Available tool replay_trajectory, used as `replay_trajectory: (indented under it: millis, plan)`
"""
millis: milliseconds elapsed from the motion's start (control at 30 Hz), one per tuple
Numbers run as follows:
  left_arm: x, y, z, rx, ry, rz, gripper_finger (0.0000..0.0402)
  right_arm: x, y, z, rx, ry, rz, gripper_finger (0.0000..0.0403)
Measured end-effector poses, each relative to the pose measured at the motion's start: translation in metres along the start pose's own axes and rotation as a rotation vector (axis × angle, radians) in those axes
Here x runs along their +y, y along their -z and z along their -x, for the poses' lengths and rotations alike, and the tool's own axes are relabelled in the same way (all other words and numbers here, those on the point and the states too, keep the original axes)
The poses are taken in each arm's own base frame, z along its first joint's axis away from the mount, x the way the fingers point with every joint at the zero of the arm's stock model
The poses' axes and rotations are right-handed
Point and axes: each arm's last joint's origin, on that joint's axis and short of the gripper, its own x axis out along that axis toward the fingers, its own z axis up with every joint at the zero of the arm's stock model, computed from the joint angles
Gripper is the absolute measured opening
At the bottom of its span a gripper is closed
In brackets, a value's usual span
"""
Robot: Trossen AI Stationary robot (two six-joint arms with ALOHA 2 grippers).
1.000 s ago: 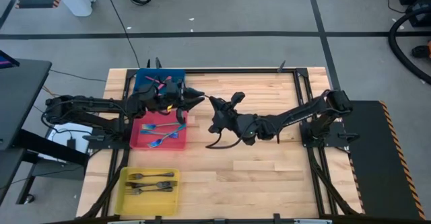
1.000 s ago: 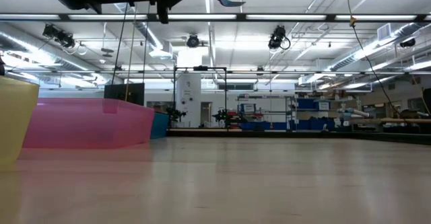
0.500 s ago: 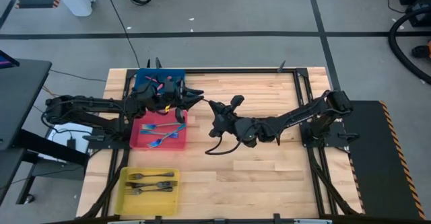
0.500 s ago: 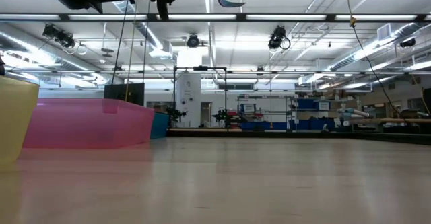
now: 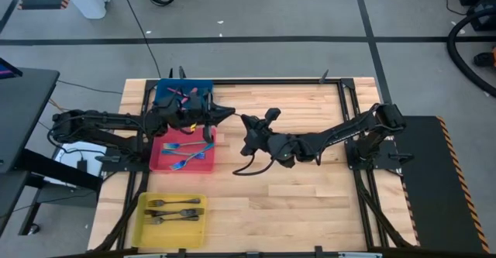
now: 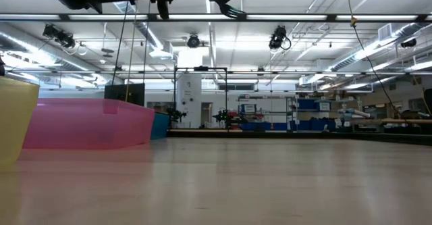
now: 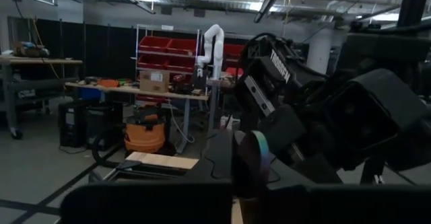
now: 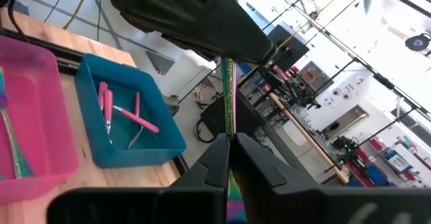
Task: Sort silverware by color (type)
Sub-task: Put the light blue fork into the red bin
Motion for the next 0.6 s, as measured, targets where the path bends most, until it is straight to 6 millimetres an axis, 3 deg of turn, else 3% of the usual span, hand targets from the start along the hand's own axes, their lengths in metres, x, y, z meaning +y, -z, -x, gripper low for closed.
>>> replay_trajectory:
  millis: [300,600]
  plan:
    - [-0.001,-0.002,0.009,0.088,-0.013,-0.051,0.0002,0.0,0.004,0.003,0.097,0.106,0.034,0.0046]
    - [-0.003,0.002,0.05,0.446,-0.042,-0.015,0.0001,0.0,0.012,0.009,0.242,0.269,0.16,0.0046]
